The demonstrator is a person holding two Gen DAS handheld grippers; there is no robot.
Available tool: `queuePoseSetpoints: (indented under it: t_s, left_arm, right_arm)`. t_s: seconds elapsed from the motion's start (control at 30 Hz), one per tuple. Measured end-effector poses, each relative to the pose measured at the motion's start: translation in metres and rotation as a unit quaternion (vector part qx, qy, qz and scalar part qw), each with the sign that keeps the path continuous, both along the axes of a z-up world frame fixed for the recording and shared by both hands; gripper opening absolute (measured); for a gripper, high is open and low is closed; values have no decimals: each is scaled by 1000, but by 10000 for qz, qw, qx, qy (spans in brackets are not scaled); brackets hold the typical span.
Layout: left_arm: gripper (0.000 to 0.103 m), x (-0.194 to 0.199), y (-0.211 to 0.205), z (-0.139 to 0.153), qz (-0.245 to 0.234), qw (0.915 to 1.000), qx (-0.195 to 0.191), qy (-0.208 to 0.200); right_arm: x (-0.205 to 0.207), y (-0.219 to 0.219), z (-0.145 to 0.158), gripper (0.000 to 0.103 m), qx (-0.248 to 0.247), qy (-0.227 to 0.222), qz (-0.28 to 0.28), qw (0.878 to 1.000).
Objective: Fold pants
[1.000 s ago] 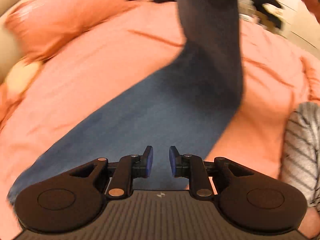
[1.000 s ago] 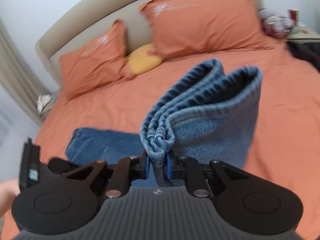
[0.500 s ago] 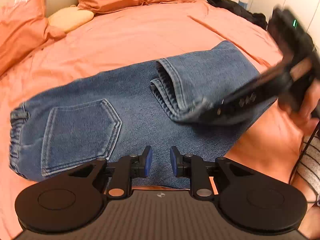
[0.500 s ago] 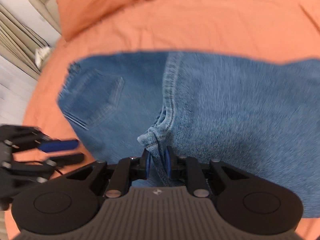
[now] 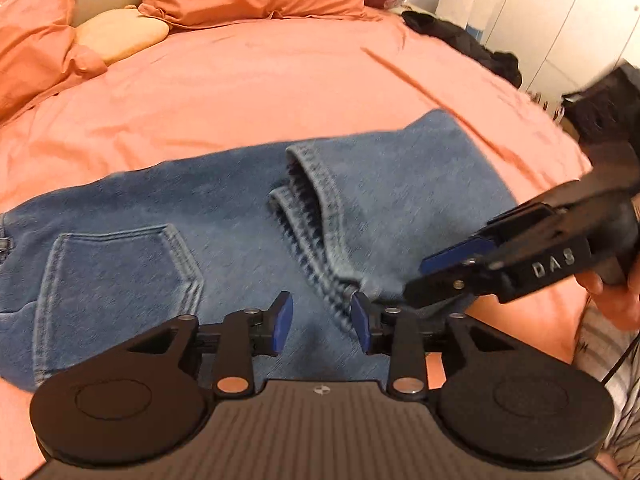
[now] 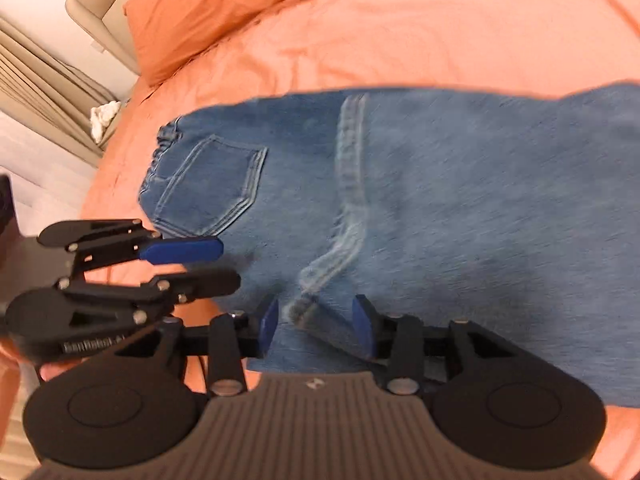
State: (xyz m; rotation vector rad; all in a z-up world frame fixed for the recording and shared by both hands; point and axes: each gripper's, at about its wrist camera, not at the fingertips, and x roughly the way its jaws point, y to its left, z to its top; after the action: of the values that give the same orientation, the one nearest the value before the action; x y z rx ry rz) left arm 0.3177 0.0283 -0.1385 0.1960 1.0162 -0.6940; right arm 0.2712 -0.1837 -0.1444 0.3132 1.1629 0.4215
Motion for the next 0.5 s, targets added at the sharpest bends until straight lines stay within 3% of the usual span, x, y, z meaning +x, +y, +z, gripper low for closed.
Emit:
queuePoseSetpoints:
  t_s: [0.07, 0.13, 0.4, 0.47, 0.5]
  left_arm:
    - [46, 5, -9, -3, 19, 10000, -20, 38]
    - [59, 10, -22, -8, 34, 10000, 38, -45]
    - [66, 49, -61, -26, 563, 9979, -17, -329]
    - [51, 57, -67, -29, 644, 9975, -81, -278]
    - [19, 59, -69, -30, 687, 9973, -125, -220]
  right_arm:
    - [-3, -9, 5, 38, -525, -268, -59, 9982]
    - [-4, -23, 6, 38, -789, -367, -99, 9962]
    - [-13, -94, 6, 38, -1428, -503, -535, 9870]
    - [-14, -110, 6, 38, -1416, -506, -654, 9865]
    - [-14, -122, 6, 38, -1403, -526, -700, 9862]
